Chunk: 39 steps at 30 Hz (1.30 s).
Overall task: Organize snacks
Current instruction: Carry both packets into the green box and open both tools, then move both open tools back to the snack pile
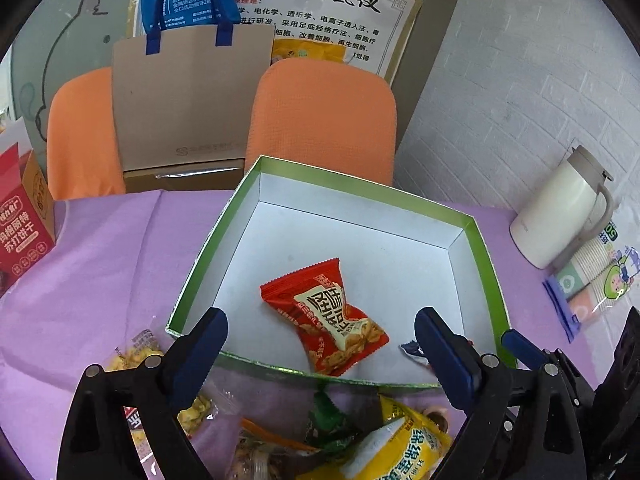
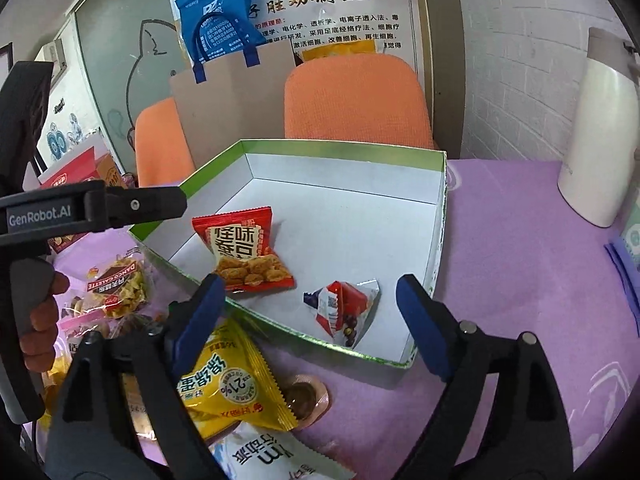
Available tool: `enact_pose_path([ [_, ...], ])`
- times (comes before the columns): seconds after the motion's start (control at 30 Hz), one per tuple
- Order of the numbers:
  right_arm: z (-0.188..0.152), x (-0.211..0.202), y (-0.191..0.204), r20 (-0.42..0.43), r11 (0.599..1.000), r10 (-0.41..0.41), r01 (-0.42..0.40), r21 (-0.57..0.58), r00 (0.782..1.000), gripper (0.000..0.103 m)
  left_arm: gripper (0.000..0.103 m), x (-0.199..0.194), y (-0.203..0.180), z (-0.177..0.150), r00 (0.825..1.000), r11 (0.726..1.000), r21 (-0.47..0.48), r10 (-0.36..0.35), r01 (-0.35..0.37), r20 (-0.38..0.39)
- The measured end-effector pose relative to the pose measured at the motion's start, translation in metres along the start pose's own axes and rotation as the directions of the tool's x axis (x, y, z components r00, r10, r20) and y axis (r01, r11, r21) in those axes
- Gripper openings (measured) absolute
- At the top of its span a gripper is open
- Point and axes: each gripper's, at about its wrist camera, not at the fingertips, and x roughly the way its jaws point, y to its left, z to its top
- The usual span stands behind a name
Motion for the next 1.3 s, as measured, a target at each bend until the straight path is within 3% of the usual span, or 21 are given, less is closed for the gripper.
enact_pose_path([
  [0.13, 0.004, -0.039, 0.009, 0.055, 1.0, -0.005, 0.006, -0.025, 0.998, 0.098, 0.097, -0.037, -0.001, -0.004, 0.998, 0.999, -0.011, -0.049, 0.049, 0.04],
  [0.23, 0.006, -0.085, 0.016, 0.148, 0.999, -0.015, 0.022, -0.045, 0.989, 0.101, 0.097, -0.078, -0.004, -0.012, 0.992, 0.997, 0.005, -0.079, 0.079, 0.102],
  [0.4, -0.002, -0.153, 0.03, 0.276, 0.997, -0.035, 0.054, -0.062, 0.961, 0.102, 0.097, -0.147, -0.013, -0.039, 0.973, 0.995, 0.087, -0.073, 0.055, 0.218],
  [0.5, -0.014, -0.179, 0.037, 0.305, 0.997, -0.025, 0.045, -0.06, 0.952, 0.102, 0.097, -0.178, -0.011, -0.062, 0.965, 0.991, 0.125, -0.068, 0.038, 0.253],
  [0.63, -0.041, -0.197, 0.043, 0.315, 0.999, 0.0, 0.012, -0.037, 0.949, 0.102, 0.098, -0.199, 0.004, -0.097, 0.964, 0.994, 0.105, -0.028, 0.0, 0.263],
  [0.9, -0.087, -0.194, 0.048, 0.294, 0.993, 0.097, -0.112, 0.037, 0.951, 0.102, 0.098, -0.203, 0.04, -0.171, 0.973, 1.0, 0.016, 0.009, -0.013, 0.233],
  [1.1, -0.105, -0.182, 0.067, 0.22, 0.997, 0.057, -0.045, -0.057, 0.974, 0.102, 0.097, -0.177, 0.047, -0.217, 0.991, 0.998, 0.059, -0.02, 0.012, 0.134],
  [1.17, -0.112, -0.18, 0.069, 0.207, 0.997, 0.036, -0.022, -0.069, 0.978, 0.102, 0.093, -0.171, 0.046, -0.224, 0.992, 0.995, 0.095, -0.049, 0.039, 0.112],
  [1.3, -0.122, -0.174, 0.061, 0.168, 0.998, 0.016, -0.005, -0.061, 0.986, 0.102, 0.074, -0.149, 0.04, -0.222, 0.994, 0.982, 0.162, -0.106, 0.1, 0.031],
])
